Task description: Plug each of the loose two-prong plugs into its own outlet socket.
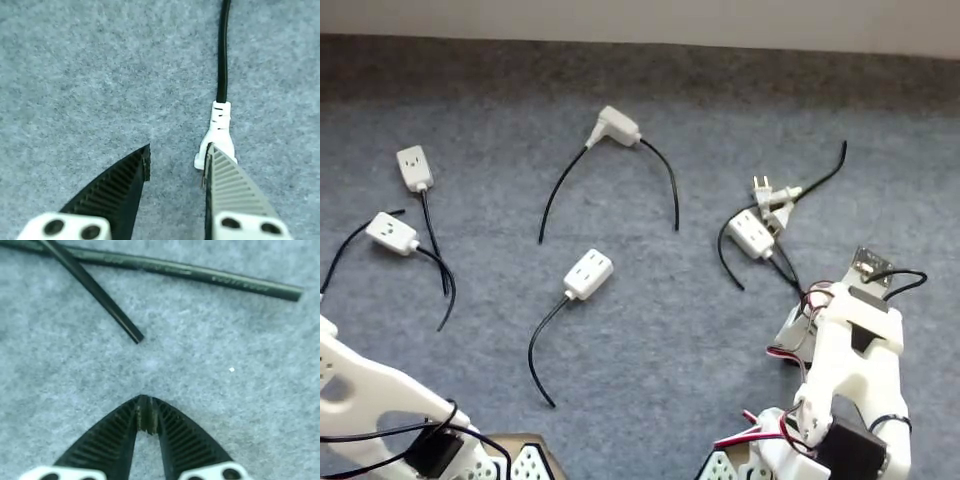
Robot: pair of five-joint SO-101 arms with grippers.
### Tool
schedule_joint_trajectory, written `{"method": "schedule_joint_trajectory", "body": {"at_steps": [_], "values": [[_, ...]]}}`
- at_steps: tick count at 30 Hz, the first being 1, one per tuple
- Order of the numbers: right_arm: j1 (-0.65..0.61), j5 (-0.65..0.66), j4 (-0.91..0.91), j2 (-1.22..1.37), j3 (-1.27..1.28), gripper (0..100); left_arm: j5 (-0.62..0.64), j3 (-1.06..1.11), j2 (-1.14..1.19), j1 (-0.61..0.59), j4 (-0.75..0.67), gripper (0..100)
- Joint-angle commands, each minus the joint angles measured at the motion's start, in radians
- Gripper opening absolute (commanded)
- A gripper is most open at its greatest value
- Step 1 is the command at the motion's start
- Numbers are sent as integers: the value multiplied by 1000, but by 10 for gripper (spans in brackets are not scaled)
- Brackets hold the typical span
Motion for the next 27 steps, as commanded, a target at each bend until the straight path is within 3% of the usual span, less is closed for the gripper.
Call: {"method": "schedule_joint_trajectory", "body": {"at_steps": [1,9,19,27], "values": [[-4,11,-24,7,2,9,18,4,7,48,109,196],[-4,11,-24,7,2,9,18,7,10,51,259,196],[-4,11,-24,7,2,9,40,4,-10,90,302,196],[-4,11,-24,7,1,9,83,62,-222,117,304,196]]}}
